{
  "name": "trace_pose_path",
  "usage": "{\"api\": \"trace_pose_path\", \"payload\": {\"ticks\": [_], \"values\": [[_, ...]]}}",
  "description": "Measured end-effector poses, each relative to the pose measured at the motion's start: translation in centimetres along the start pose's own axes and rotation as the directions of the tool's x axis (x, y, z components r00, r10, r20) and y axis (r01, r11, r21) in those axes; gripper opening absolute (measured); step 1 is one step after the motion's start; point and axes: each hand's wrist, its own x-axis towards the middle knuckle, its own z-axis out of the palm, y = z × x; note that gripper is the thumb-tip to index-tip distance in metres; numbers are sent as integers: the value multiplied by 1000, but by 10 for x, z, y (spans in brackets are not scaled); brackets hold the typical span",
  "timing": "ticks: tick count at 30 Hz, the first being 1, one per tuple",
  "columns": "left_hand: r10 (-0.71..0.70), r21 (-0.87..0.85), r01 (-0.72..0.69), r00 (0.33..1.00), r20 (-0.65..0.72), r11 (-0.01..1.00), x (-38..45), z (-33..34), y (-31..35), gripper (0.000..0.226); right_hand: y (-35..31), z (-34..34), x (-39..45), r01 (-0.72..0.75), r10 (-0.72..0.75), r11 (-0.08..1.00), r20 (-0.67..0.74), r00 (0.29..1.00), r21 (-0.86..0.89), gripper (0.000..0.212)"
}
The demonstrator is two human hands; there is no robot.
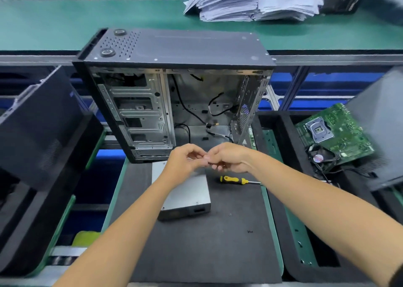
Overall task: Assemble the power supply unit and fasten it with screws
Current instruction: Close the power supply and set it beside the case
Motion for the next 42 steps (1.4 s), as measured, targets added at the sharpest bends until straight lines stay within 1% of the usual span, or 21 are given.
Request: {"api": "trace_pose_path", "payload": {"ticks": [5,9,10,12,14,15,16,17,19,22,23,25,27,29,31,33,34,36,38,40,42], "values": [[-21,-118,20,1000,-6,993,0,-10,0,10,-2,3,8,-3,1,999,55,998,34,19],[-27,-69,24,999,-33,997,1,-14,-3,15,-7,3,11,48,-48,999,19,999,10,25],[-25,-23,24,999,-49,999,1,-16,-5,18,-9,0,10,84,-86,994,-22,996,-68,25],[-20,104,31,994,-105,994,0,-19,-13,22,-9,-7,6,130,-182,921,-111,977,-367,21],[-26,213,58,988,-153,975,0,-21,-22,20,-3,-12,4,51,-232,732,-179,956,-680,20],[-45,253,87,985,-167,964,1,-21,-26,18,1,-11,5,-9,-233,622,-197,952,-783,17],[-78,287,126,982,-174,950,3,-20,-30,16,5,-7,7,-39,-233,560,-202,951,-828,16],[-116,326,167,979,-170,931,5,-19,-33,15,8,-1,10,-41,-233,563,-206,951,-826,21],[-166,411,206,977,-132,888,9,-13,-37,13,6,11,17,-26,-225,686,-246,943,-727,34],[-129,469,152,988,-80,870,6,-5,-41,10,-3,21,34,-58,-164,854,-374,913,-518,48],[-110,466,136,991,-81,875,5,-4,-43,10,-5,23,39,-84,-111,896,-403,909,-436,47],[-87,455,110,994,-71,884,4,-4,-45,11,-5,24,48,-106,16,976,-427,904,-188,36],[-65,452,74,997,-36,889,2,-2,-46,12,-6,25,51,-120,115,993,-416,902,15,20],[-30,477,35,999,-18,878,1,1,-46,13,-4,24,55,-130,144,990,-407,902,62,20],[-23,486,33,999,-25,873,0,4,-47,12,0,21,57,-142,146,989,-403,904,40,20],[-26,476,39,999,-35,879,0,4,-48,11,1,18,56,-137,106,989,-394,913,-52,16],[-29,462,41,999,-33,886,0,3,-47,12,1,16,54,-125,58,979,-376,925,-159,16],[-21,384,35,999,-40,923,-1,0,-44,13,2,9,48,-92,-74,883,-330,941,-460,33],[28,322,6,995,-99,947,-2,-4,-41,18,5,2,40,-99,-161,727,-309,937,-679,25],[84,317,-22,980,-182,948,-3,-7,-40,19,12,-4,30,-166,-92,537,-253,963,-827,12],[96,308,-20,968,-233,951,-6,-7,-39,18,21,-3,21,-232,101,276,-212,972,-933,18]]}}
